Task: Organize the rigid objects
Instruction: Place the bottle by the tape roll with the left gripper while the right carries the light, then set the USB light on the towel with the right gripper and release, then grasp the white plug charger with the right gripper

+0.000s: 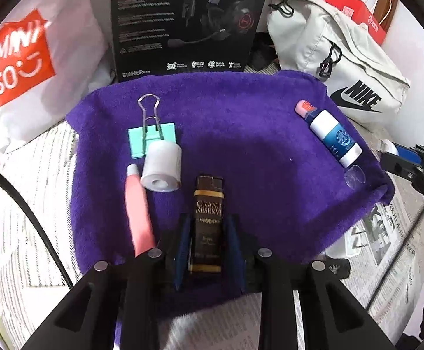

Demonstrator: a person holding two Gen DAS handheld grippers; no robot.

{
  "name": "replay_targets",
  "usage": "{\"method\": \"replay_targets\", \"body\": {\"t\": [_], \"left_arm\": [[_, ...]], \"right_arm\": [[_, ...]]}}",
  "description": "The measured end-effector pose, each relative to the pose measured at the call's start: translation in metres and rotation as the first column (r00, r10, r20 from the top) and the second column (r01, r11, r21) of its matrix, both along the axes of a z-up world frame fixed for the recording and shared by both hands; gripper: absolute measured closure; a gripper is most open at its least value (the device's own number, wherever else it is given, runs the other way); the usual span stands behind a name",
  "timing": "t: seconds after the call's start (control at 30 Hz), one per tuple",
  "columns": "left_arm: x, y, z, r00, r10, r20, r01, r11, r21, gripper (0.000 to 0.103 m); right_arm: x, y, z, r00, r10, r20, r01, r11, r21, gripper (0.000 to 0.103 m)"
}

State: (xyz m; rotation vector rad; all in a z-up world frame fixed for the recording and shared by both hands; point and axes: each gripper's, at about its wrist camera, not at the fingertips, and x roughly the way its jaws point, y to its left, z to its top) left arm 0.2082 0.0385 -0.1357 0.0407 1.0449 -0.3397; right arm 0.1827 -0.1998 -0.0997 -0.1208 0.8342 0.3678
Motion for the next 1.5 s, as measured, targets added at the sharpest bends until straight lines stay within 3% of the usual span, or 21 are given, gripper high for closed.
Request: {"method": "replay_targets", "body": {"t": [0.17,0.37,0.67,0.93,1.13,1.33,1.5], "left_arm": [[-0.021,0.012,0.024,0.998,0.031,0.056,-0.03,1.0,-0.004,0.061],[-0.04,0.023,0.048,0.992,0.05,0.115,-0.05,0.999,-0.006,0.052],[-0.051,0.03,0.05,0.991,0.063,0.122,-0.058,0.997,-0.041,0.052],[-0.06,0.032,0.048,0.99,0.072,0.118,-0.068,0.997,-0.039,0.051],[-0.072,0.033,0.052,0.989,0.074,0.126,-0.071,0.997,-0.03,0.049],[-0.087,0.038,0.054,0.987,0.102,0.126,-0.1,0.995,-0.026,0.048],[-0.1,0.044,0.054,0.982,0.132,0.134,-0.127,0.991,-0.044,0.047]], "right_arm": [[0.013,0.012,-0.005,1.0,0.023,-0.011,-0.024,1.0,-0.018,0.074],[0.026,0.027,-0.027,0.995,0.054,-0.087,-0.057,0.998,-0.032,0.074],[0.038,0.029,-0.052,0.985,0.028,-0.168,-0.039,0.997,-0.061,0.073],[0.04,0.032,-0.054,0.985,0.041,-0.17,-0.055,0.995,-0.081,0.073],[0.041,0.031,-0.054,0.98,0.069,-0.185,-0.079,0.996,-0.049,0.063],[0.024,0.023,-0.035,0.987,0.064,-0.146,-0.071,0.996,-0.048,0.063],[-0.018,0.017,-0.008,0.994,0.067,-0.082,-0.067,0.998,0.001,0.063]]}}
